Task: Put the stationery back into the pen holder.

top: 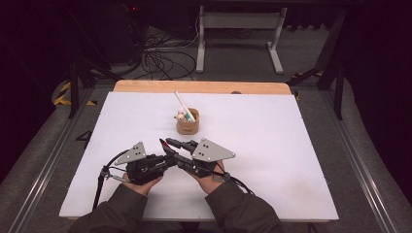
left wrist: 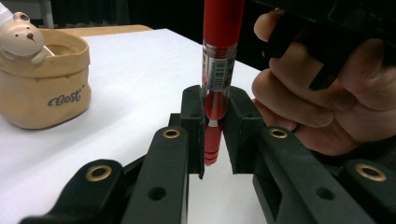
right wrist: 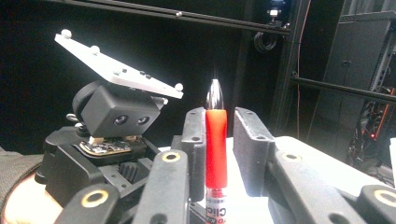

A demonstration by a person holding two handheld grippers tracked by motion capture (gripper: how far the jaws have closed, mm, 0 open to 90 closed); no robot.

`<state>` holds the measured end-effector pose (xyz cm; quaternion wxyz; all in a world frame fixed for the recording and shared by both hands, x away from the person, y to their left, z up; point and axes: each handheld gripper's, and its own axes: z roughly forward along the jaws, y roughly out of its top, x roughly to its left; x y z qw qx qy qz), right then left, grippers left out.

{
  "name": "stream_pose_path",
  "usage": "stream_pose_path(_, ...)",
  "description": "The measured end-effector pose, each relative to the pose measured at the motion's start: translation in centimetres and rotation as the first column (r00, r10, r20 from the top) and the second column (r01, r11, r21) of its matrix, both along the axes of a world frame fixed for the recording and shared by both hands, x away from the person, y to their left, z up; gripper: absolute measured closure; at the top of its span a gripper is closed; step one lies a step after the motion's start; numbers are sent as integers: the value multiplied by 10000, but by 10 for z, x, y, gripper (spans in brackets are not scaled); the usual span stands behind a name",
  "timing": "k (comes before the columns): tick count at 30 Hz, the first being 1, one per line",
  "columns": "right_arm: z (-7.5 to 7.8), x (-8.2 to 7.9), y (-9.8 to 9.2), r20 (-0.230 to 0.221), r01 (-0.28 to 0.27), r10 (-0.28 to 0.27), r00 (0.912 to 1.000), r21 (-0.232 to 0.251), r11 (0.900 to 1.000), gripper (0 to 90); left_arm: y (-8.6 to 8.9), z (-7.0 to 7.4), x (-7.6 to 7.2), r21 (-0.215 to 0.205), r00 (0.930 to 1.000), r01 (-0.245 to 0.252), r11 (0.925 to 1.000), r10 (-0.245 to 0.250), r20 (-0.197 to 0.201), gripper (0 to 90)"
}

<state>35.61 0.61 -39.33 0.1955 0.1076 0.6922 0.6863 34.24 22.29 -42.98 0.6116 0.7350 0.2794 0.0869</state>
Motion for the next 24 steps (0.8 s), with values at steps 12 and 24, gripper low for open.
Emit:
stream_pose_path(12,12,7,-13,-494,48,-75,9988,-550,9985,551,1,3,4,454,9991,-331,9984,318,297,793)
stream_pose_path(24,18,12,-42,-924,729,-798,9925,-757,9945,417,-2,8,5,859,9967,-567,9947,514,633,793)
